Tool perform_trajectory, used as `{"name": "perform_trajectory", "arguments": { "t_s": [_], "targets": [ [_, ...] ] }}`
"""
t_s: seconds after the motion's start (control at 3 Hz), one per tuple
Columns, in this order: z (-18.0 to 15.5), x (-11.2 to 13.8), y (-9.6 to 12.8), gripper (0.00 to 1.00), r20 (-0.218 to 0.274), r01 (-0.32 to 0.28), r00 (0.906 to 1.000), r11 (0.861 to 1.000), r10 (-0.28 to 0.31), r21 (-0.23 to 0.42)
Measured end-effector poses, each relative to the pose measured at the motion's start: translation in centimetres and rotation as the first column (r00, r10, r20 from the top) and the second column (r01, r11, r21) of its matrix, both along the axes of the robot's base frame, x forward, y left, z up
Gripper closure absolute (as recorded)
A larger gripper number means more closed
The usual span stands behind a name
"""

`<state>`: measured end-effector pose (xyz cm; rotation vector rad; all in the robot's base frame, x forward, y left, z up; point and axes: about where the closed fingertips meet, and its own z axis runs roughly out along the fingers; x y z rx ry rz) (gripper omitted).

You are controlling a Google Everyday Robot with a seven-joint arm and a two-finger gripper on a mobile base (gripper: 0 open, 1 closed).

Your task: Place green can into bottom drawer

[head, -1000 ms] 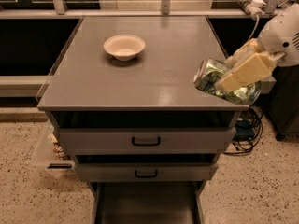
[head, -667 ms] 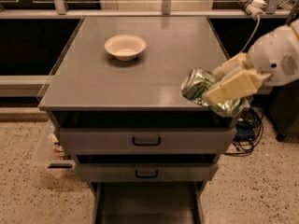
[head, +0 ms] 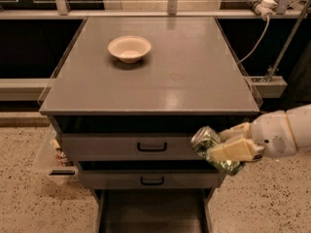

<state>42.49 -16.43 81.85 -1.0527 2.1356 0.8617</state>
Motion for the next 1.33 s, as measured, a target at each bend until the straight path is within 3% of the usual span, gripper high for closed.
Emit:
{"name": "perform_trajectory", "arguments": {
  "t_s": [0.33,0.67,1.0,1.33],
  "targets": [
    [-6.7,-1.6,-0.8,1.0,-0.126,0.043,0.9912,0.999,-0.041,0.016],
    [-7.4,-1.8,-0.7,1.0,-0.141,0.042,0.9893,0.999,-0.039,0.02],
    [-11.1,-1.6,-1.3,1.0,-0.181,0.11,0.9789,0.991,-0.096,0.072],
    [-18.0,-1.4,-1.0,1.0,-0.22,0.192,0.9627,0.97,-0.157,0.148]
  ]
}}
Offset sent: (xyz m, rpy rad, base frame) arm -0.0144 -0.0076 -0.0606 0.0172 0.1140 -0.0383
